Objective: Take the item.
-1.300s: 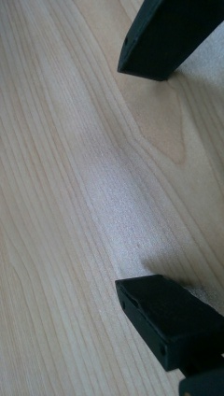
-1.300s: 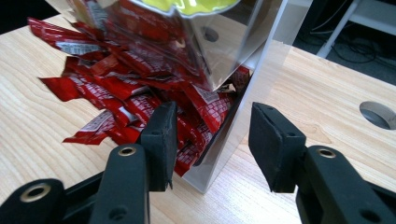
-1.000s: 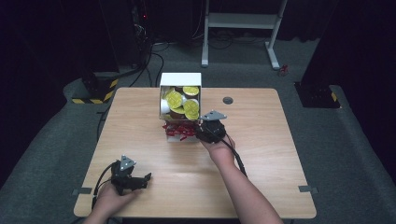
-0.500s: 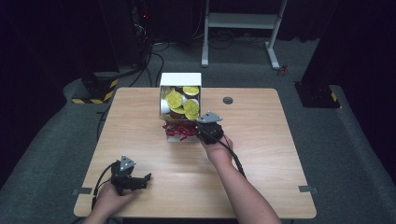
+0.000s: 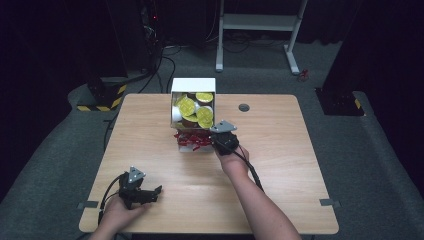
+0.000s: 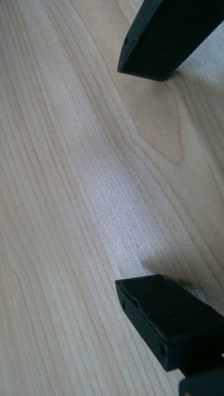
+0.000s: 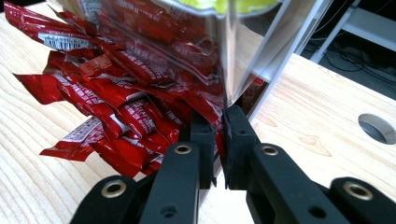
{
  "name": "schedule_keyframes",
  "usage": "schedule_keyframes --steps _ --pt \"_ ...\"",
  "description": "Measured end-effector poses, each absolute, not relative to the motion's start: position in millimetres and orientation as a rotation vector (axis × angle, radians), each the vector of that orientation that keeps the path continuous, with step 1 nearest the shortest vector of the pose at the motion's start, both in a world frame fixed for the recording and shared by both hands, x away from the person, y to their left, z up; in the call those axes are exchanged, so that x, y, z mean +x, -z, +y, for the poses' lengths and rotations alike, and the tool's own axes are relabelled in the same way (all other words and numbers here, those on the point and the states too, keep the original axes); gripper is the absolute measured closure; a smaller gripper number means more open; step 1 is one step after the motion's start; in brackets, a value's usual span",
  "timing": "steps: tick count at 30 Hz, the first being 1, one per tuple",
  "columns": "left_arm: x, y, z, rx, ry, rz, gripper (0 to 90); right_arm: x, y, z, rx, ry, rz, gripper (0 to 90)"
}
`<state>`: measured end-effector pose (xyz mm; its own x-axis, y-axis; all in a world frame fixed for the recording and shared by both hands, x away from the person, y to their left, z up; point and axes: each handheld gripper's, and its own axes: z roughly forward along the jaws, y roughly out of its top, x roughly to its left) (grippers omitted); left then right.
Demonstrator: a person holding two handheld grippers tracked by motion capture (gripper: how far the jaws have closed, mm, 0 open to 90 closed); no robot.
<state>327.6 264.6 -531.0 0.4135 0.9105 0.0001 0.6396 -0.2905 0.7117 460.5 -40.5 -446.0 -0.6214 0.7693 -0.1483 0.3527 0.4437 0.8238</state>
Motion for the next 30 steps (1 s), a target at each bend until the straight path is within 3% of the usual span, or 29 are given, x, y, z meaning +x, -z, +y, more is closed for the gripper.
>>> schedule_keyframes --steps 30 --pt "328 531 265 2.034 -0.549 1.309 0.6 413 436 -70 0.946 -1.278 2.116 87.1"
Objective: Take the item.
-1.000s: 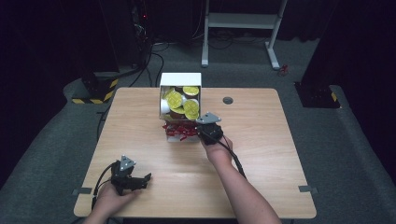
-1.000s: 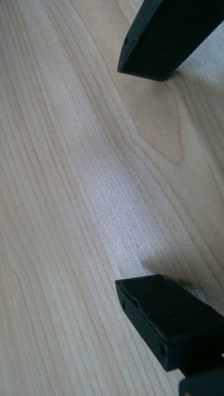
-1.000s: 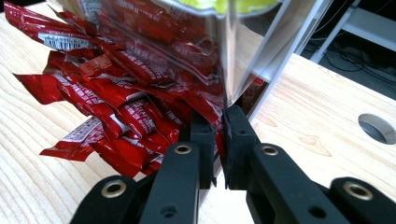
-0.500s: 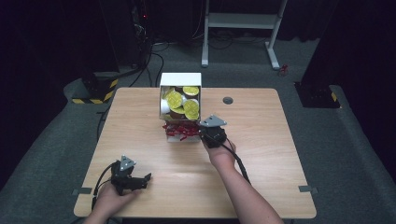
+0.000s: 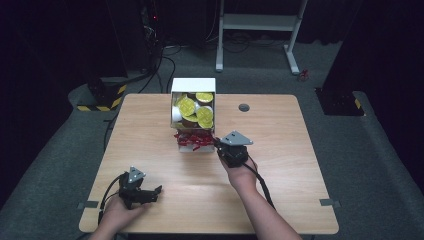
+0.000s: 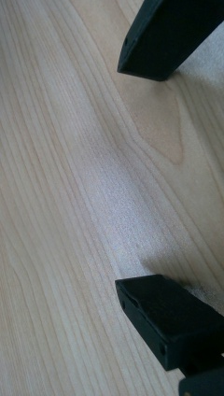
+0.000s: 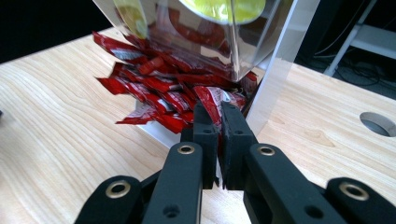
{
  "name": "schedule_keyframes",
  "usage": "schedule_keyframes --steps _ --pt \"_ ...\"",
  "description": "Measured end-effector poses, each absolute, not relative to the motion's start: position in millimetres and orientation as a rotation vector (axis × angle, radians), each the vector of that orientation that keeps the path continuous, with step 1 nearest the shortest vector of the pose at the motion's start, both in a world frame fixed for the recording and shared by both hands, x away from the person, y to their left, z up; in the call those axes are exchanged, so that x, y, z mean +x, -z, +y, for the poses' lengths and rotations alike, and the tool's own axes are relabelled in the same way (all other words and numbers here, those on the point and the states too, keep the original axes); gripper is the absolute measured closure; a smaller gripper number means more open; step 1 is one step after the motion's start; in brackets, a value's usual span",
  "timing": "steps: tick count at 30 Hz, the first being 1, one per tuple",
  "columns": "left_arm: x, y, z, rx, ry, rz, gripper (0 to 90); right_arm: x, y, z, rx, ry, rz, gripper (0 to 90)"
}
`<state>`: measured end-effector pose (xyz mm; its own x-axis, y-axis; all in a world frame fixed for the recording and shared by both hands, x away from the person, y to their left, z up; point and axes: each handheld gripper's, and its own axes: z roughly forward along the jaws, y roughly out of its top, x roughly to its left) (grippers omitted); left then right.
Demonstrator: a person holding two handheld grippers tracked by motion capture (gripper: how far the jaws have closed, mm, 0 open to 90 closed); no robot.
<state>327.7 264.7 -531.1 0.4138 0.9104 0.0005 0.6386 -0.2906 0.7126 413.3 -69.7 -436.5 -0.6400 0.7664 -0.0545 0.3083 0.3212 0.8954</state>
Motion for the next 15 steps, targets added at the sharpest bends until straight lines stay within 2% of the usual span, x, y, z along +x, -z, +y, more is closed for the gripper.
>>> schedule_keyframes --steps 15 --pt "327 531 266 2.027 -0.560 1.311 2.8 389 438 -84 0.883 -1.363 2.065 87.3"
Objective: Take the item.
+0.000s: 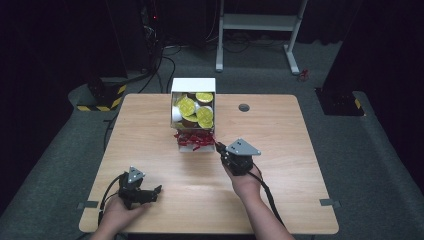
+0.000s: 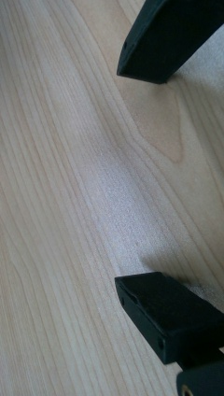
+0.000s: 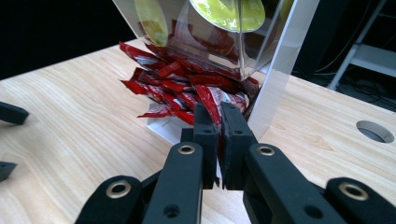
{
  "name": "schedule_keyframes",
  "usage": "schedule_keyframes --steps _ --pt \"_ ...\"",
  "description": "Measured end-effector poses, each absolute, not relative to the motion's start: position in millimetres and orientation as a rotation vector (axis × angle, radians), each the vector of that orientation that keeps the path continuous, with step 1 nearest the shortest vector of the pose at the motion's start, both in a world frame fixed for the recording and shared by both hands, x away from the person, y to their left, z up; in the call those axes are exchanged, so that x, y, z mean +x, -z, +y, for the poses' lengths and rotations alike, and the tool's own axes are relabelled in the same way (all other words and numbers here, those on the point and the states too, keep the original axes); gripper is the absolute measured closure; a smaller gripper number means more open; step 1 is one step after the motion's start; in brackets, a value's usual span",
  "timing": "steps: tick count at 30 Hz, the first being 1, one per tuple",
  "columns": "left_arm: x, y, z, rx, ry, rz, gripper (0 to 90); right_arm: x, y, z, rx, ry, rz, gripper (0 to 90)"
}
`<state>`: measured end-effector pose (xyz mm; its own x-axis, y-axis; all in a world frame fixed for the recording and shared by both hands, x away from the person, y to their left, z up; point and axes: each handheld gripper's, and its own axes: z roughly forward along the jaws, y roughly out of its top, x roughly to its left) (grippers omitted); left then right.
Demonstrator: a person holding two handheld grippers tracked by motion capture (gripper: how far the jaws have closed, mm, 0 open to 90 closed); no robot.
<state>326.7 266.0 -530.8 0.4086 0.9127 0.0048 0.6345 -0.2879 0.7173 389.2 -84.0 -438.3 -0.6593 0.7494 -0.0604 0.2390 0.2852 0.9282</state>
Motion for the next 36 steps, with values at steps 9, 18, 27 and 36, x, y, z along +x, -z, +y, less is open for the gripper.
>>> schedule_keyframes --steps 9,18,27,36 --pt "326 531 266 2.020 -0.560 1.316 4.0 376 439 -96 0.878 -1.397 2.036 87.4" --pt "325 531 266 2.016 -0.557 1.317 4.1 366 436 -103 0.855 -1.399 2.030 87.5" --pt "326 531 266 2.029 -0.558 1.306 3.2 362 433 -112 0.873 -1.427 2.032 87.5" --pt "326 531 266 2.028 -0.557 1.306 3.1 358 425 -121 0.884 -1.437 1.999 87.8"
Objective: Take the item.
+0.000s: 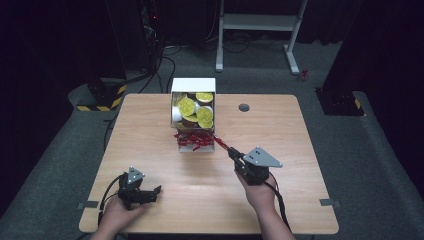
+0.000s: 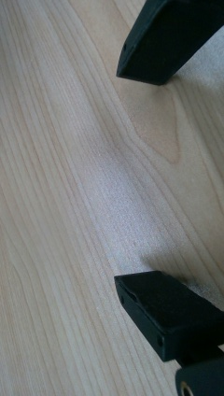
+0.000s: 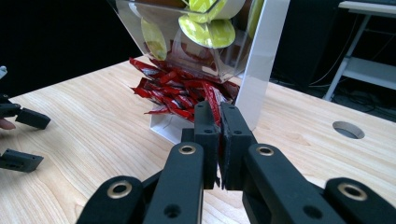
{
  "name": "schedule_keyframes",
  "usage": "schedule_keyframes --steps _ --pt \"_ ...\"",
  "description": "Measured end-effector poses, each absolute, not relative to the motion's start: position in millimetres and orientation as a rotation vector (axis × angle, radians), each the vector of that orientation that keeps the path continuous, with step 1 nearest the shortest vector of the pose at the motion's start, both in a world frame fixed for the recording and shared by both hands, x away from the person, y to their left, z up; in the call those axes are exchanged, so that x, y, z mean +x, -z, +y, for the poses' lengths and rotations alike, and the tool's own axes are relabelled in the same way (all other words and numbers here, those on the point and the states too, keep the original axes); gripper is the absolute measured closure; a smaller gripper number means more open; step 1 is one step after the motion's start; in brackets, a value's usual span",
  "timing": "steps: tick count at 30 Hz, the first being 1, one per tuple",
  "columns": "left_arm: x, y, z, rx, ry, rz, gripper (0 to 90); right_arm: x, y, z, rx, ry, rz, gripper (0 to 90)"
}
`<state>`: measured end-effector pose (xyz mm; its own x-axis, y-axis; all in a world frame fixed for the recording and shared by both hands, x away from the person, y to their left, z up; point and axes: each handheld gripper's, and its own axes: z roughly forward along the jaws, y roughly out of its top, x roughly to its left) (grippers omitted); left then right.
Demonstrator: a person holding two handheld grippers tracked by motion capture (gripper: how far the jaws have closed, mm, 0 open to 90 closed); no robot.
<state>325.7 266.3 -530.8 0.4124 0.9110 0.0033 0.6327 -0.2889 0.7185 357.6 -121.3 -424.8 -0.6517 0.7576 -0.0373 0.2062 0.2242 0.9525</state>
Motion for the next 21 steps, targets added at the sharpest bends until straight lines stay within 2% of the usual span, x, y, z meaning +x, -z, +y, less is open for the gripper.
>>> schedule_keyframes --steps 21 --pt "326 531 266 2.035 -0.548 1.303 1.2 357 418 -137 0.894 -1.440 1.952 88.2"
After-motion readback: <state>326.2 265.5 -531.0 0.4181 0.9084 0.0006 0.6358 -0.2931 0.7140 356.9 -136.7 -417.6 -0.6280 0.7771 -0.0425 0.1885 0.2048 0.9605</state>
